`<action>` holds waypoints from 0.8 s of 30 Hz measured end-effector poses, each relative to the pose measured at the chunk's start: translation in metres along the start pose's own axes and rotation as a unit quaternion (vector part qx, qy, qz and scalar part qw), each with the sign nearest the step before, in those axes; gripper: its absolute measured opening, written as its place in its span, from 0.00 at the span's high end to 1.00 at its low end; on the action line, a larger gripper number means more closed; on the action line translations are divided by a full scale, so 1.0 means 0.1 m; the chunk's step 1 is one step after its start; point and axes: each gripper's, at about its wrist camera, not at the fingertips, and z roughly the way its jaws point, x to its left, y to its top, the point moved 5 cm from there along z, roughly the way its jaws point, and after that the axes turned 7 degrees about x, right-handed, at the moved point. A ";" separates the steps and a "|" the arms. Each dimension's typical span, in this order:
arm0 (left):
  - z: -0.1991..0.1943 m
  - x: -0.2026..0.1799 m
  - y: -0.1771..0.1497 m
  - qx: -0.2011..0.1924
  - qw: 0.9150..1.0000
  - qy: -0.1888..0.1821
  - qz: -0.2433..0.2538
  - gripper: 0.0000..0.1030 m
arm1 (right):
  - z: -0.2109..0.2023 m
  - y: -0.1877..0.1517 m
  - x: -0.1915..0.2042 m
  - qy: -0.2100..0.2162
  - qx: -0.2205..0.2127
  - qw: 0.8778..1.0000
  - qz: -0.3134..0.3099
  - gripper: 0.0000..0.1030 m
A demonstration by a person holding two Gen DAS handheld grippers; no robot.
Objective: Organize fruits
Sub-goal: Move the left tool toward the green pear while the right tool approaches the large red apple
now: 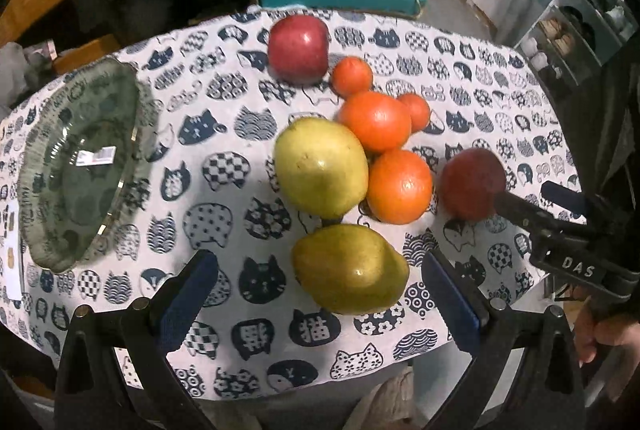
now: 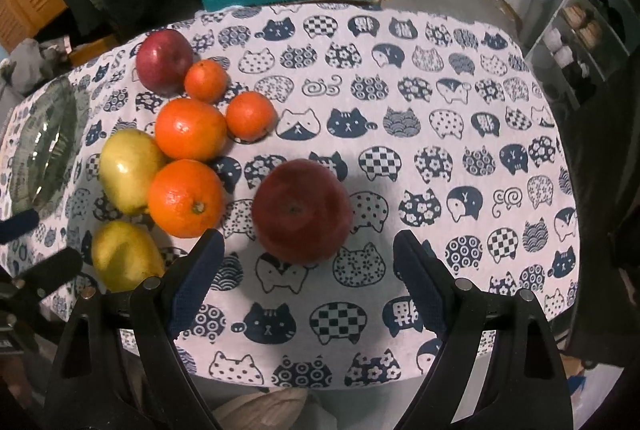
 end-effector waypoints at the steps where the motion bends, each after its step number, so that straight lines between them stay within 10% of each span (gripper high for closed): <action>1: 0.03 -0.01 -0.01 0.005 1.000 0.000 0.001 0.00 | 0.02 -0.01 -0.02 0.002 0.002 1.000 0.002 0.17; 24: 0.62 -0.18 -0.09 0.064 0.998 -0.009 0.020 0.10 | 0.30 0.00 -0.04 0.014 0.023 1.000 0.004 0.17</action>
